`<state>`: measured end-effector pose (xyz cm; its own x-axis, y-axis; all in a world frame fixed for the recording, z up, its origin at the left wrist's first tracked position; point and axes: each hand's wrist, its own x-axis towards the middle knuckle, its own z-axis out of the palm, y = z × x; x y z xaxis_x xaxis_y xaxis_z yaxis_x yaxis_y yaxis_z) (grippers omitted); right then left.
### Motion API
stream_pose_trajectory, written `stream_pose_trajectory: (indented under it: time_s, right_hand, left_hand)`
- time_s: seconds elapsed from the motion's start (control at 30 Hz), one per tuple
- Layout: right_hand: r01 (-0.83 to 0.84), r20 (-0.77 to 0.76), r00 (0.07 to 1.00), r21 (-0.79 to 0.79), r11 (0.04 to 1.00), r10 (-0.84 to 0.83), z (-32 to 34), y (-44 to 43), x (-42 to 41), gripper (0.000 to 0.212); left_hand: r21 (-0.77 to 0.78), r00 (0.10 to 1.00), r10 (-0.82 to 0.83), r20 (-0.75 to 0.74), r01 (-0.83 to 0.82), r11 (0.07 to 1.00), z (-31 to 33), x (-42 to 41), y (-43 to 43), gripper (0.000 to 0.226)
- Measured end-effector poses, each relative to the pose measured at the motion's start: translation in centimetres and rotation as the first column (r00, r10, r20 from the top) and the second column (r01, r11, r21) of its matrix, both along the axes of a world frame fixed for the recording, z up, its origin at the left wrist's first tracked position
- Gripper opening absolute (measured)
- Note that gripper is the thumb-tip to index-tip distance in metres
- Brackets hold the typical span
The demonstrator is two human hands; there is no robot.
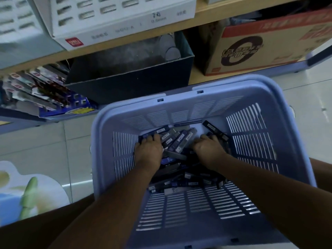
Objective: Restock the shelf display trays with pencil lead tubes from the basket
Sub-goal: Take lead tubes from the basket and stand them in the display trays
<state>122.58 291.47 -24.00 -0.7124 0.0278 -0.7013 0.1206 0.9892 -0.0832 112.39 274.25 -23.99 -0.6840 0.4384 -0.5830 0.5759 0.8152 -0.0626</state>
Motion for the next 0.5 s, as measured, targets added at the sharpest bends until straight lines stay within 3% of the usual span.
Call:
stream_pose_trajectory:
  time_s: [0.1,0.27,0.4,0.5]
  right_hand:
    - [0.011,0.019,1.0,-0.082,0.997,-0.01,0.0,-0.8,0.2,0.045]
    - [-0.01,0.035,0.999,-0.155,0.988,0.016,0.3,-0.6,-0.1,0.06]
    - [0.095,0.04,0.995,-0.244,0.965,-0.088,1.7,0.6,-0.8,0.057]
    - [0.29,0.19,0.952,-0.295,0.91,-0.241,2.9,1.9,-1.0,0.047]
  left_hand:
    - [0.009,0.998,0.021,0.064,-0.021,1.0,0.0,-0.5,0.1,0.042]
    - [0.012,0.991,-0.013,0.13,0.012,1.0,0.5,-1.0,0.2,0.018]
    - [0.154,0.968,0.17,0.184,-0.199,0.968,1.4,-0.9,0.3,0.014]
    - [0.229,0.913,0.25,0.321,-0.331,0.915,2.2,-0.7,0.2,0.013]
